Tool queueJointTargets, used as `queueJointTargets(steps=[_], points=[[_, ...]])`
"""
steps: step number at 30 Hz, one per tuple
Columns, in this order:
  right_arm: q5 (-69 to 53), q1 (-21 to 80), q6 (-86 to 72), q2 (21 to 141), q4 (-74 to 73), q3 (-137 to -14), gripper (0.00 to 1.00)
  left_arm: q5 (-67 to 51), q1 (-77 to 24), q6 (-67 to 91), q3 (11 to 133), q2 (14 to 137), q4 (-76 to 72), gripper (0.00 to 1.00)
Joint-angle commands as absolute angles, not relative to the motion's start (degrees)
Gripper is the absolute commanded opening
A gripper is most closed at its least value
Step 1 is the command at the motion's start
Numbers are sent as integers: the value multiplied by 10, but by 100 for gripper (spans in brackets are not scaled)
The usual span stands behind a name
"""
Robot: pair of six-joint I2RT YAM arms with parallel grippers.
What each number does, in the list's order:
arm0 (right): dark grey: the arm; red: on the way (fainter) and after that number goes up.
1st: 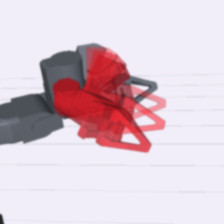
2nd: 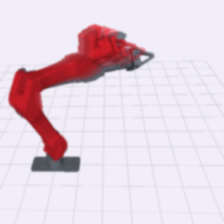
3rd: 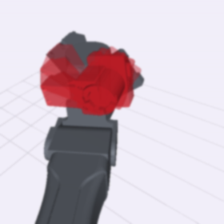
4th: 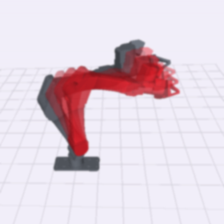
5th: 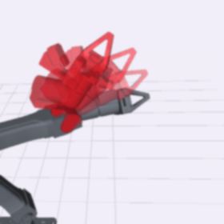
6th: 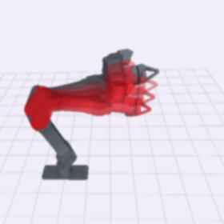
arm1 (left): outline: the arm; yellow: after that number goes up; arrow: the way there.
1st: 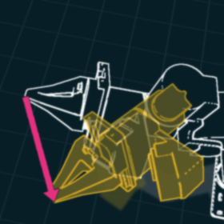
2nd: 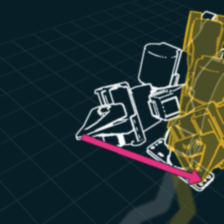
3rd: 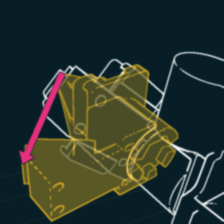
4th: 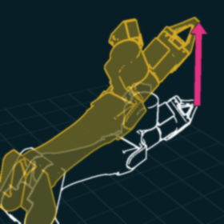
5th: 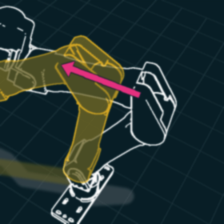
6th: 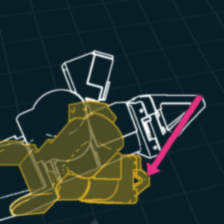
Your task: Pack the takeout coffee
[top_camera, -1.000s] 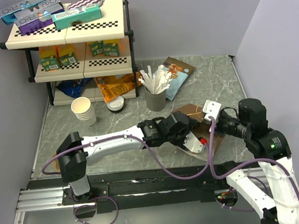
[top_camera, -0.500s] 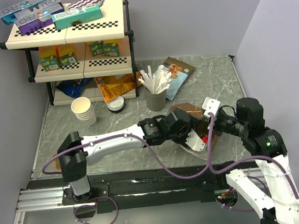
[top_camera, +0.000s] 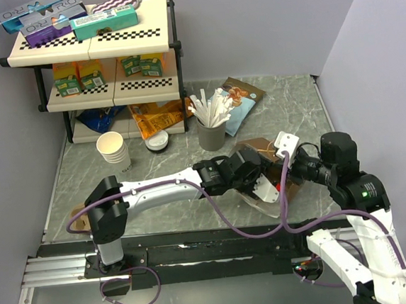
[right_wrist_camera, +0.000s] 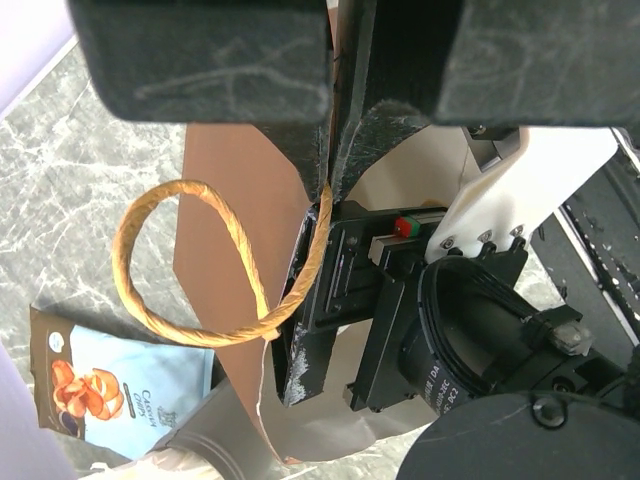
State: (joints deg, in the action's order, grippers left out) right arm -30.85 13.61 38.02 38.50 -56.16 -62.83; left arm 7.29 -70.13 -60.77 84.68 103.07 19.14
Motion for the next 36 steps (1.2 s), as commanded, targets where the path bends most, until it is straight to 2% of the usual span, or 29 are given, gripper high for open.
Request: queueJointTargets(steps=[1,16,29,36], points=[[-373,141,363,392,-533,-663,0,90,-703,-627,867,1048,159,1],[-362,132,320,405,-483,-664,0,12,-705,-624,856,1039,164,1],[-302,129,317,433,-462,-686,0,17,-705,-606,814,1009,127,1],[-344,129,324,441,-485,-700,0,41,-704,-603,822,1026,109,1]])
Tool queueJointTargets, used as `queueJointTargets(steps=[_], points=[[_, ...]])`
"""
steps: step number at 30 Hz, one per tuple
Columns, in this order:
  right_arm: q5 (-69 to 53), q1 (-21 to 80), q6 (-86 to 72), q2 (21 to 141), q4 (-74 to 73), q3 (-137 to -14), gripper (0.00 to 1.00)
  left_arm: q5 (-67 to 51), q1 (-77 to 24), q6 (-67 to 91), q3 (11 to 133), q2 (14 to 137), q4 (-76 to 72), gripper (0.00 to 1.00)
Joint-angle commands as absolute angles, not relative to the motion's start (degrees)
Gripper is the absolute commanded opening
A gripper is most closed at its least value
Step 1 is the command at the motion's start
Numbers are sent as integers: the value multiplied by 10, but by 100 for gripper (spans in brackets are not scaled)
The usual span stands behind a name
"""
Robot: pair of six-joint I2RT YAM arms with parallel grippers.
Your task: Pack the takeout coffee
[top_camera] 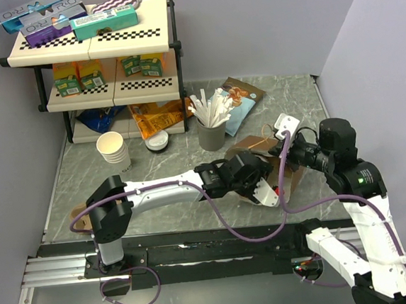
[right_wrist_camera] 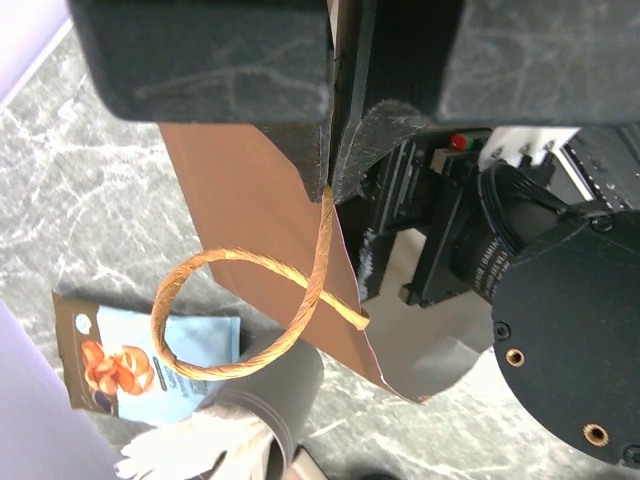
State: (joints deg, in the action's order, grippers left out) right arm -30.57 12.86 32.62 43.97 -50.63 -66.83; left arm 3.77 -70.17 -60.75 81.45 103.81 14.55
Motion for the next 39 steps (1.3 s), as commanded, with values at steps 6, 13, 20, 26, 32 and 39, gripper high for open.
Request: queueJointTargets(steps=[6,13,20,26,32,39], points=[[-373,129,323,436,-505,-695,0,74,-700,-593,851,1048,90,1],[-391,129,311,443,-530,-714,0,87,-685,-582,863,1065,78,1],[-404,127,283,443,-528,-709,0,77,-680,-582,864,1062,86,1],[-411,124,276,463,-563,-728,0,66,-680,-559,861,1034,130,1],[-424,124,228,475,-581,-742,0,55,-683,-551,844,997,153,1],[-412,119,166,460,-577,-711,0,18,-693,-565,851,987,199,1]])
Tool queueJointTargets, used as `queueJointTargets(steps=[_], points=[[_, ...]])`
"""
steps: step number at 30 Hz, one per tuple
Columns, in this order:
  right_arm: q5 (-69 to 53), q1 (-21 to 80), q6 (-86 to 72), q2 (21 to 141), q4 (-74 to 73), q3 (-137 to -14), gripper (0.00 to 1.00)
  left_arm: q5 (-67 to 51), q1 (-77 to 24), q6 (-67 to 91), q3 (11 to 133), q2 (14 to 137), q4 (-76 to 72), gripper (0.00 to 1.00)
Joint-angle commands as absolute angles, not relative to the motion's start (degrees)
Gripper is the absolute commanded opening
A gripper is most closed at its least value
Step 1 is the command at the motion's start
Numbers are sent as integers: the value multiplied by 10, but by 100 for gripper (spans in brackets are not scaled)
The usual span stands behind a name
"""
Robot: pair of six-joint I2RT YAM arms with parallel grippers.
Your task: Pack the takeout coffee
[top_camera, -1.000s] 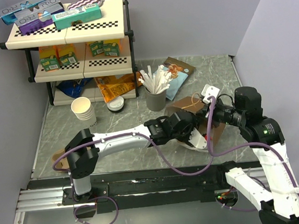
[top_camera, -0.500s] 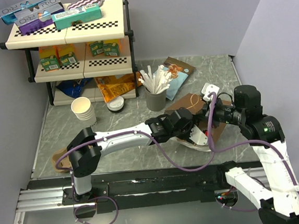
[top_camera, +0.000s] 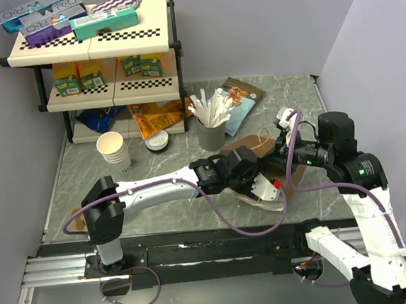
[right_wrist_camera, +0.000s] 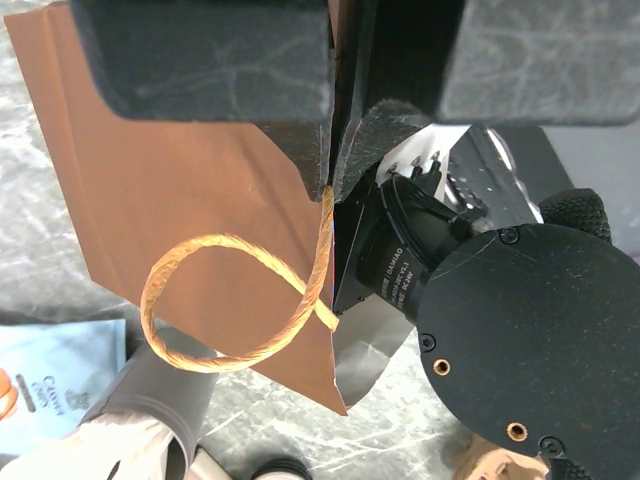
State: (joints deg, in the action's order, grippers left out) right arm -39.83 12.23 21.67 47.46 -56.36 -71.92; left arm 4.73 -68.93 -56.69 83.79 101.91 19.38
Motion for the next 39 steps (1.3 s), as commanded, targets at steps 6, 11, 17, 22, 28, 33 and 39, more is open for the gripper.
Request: queueJointTargets(steps=[6,11,17,22,28,33,39], points=[[-370,119,178,458,-563,-689,0,19,-693,-584,874,1018,208,1],[-359,120,178,448,-563,-668,0,20,-693,-599,881,1035,202,1],[-357,119,175,447,-564,-664,0,20,-690,-609,879,1052,182,1],[-359,116,176,453,-570,-667,0,32,-685,-614,884,1069,162,1],[-347,114,179,466,-574,-677,0,50,-683,-604,882,1067,124,1],[-359,112,175,475,-575,-684,0,66,-682,-600,878,1070,70,1],[-341,110,170,480,-568,-695,0,66,-680,-601,871,1073,58,1]])
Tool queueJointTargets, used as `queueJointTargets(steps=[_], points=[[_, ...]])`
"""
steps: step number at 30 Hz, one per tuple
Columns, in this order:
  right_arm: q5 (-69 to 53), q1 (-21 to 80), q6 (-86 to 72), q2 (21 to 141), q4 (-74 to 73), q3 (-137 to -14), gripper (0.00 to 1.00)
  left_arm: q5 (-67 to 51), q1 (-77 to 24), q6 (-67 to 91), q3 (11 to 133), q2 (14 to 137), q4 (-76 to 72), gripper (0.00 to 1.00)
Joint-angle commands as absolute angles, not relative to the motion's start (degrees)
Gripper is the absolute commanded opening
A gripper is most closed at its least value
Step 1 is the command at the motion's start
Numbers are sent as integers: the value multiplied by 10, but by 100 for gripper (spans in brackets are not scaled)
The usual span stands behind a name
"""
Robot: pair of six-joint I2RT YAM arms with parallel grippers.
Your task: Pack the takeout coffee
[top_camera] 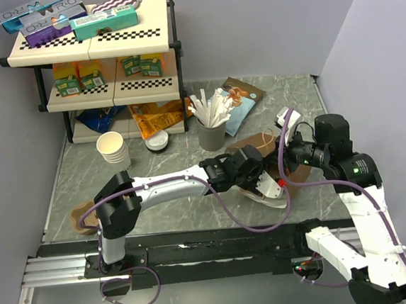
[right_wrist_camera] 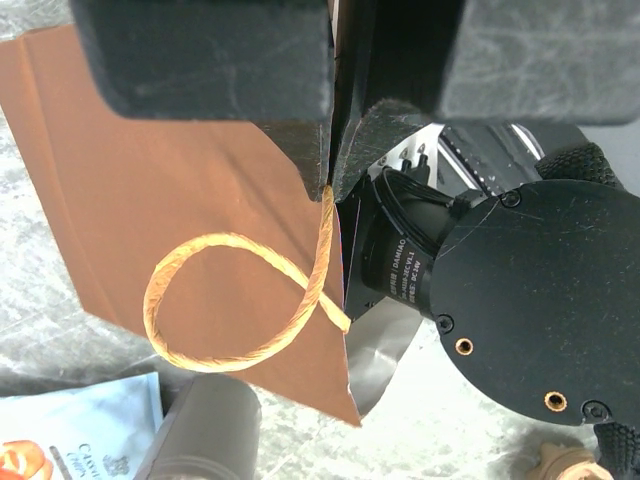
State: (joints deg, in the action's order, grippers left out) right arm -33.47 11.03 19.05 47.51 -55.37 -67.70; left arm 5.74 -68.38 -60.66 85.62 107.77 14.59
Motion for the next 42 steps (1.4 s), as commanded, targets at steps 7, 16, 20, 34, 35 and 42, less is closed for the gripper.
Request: queueJointTargets(steps=[7,16,20,34,35,42], points=[[-352,108,165,476,-570,-690,0,59,-679,-592,865,1074,36,1],[-401,104,145,469,-552,-683,0,11,-679,-580,859,1076,18,1],[-422,98,134,469,-541,-680,0,-4,-678,-573,850,1072,8,1],[-551,84,101,459,-534,-684,0,-38,-680,-551,795,990,44,1],[-560,79,95,461,-534,-686,0,-33,-682,-548,792,984,48,1],[-591,66,99,442,-546,-662,0,-28,-693,-551,802,981,71,1]])
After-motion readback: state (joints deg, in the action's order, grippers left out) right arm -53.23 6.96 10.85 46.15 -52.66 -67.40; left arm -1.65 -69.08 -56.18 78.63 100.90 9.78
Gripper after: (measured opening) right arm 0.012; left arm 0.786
